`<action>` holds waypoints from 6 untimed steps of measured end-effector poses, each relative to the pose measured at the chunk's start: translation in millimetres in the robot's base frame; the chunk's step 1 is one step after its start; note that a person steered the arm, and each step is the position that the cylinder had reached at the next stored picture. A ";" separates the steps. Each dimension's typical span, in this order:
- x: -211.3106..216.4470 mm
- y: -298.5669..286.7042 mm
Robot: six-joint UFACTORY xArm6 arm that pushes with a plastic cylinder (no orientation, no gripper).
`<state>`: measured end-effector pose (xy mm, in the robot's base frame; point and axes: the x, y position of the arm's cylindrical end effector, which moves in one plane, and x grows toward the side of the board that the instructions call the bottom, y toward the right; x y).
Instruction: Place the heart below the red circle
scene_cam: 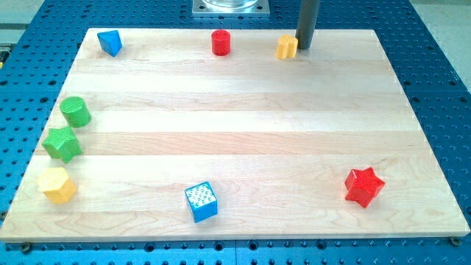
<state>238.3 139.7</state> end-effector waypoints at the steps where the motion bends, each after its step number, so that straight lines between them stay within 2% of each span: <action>1: 1.6 -2.0; 2: 11.9 -10.1; 3: 31.3 -45.7; 4: 61.0 -130.2; 5: 74.2 -117.5; 6: 44.1 -116.3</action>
